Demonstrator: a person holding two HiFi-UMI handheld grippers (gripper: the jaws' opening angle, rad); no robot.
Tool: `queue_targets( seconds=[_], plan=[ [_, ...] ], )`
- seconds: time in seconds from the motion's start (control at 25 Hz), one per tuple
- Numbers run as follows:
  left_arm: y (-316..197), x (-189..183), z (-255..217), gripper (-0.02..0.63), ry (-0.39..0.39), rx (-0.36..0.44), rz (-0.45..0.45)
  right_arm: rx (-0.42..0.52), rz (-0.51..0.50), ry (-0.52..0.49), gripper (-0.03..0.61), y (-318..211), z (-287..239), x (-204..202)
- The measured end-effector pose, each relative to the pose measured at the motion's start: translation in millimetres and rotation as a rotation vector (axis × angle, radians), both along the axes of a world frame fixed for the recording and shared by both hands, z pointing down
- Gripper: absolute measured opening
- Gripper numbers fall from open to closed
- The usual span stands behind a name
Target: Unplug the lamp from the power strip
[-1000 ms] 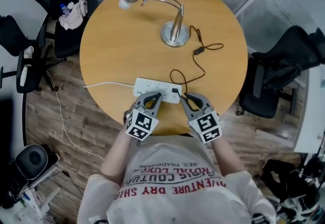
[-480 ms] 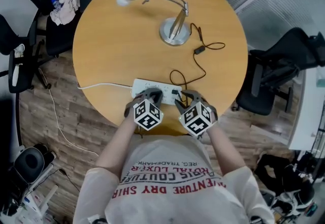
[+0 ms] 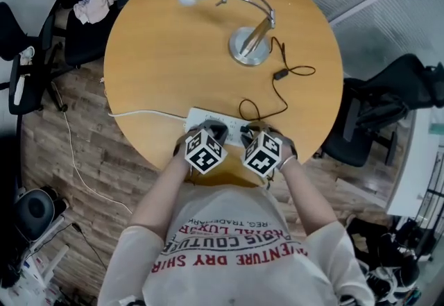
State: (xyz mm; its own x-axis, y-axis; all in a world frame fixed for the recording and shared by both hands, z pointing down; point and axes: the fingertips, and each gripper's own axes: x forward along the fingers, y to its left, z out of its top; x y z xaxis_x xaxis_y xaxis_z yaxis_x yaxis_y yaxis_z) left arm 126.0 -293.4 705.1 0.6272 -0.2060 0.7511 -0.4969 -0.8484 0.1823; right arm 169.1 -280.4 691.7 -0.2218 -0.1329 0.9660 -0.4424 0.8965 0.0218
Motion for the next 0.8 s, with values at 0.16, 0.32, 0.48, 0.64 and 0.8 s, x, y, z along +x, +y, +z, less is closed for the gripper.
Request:
queue_targets(
  seconds=[0.16, 0.32, 0.48, 0.64, 0.8],
  plan=[
    [0, 1, 0, 0.028, 0.008, -0.036, 0.001, 0.018, -0.051, 0.057, 0.093, -5, 9, 2],
    [0, 0, -1, 0.028, 0.002, -0.015, 0.000, -0.003, -0.112, 0.061, 0.089, -6, 13, 1],
    [0, -1, 0, 0.028, -0.006, 0.015, -0.001, -0.030, -0.146, 0.056, 0.084, -5, 13, 0],
    [0, 0, 0, 0.028, -0.004, 0.013, -0.004, -0.014, -0.161, 0.075, 0.080, -5, 10, 0],
    [-1, 0, -1, 0.028, -0.005, 0.048, -0.003, -0.006, -0.157, 0.073, 0.072, -4, 6, 1]
  ],
)
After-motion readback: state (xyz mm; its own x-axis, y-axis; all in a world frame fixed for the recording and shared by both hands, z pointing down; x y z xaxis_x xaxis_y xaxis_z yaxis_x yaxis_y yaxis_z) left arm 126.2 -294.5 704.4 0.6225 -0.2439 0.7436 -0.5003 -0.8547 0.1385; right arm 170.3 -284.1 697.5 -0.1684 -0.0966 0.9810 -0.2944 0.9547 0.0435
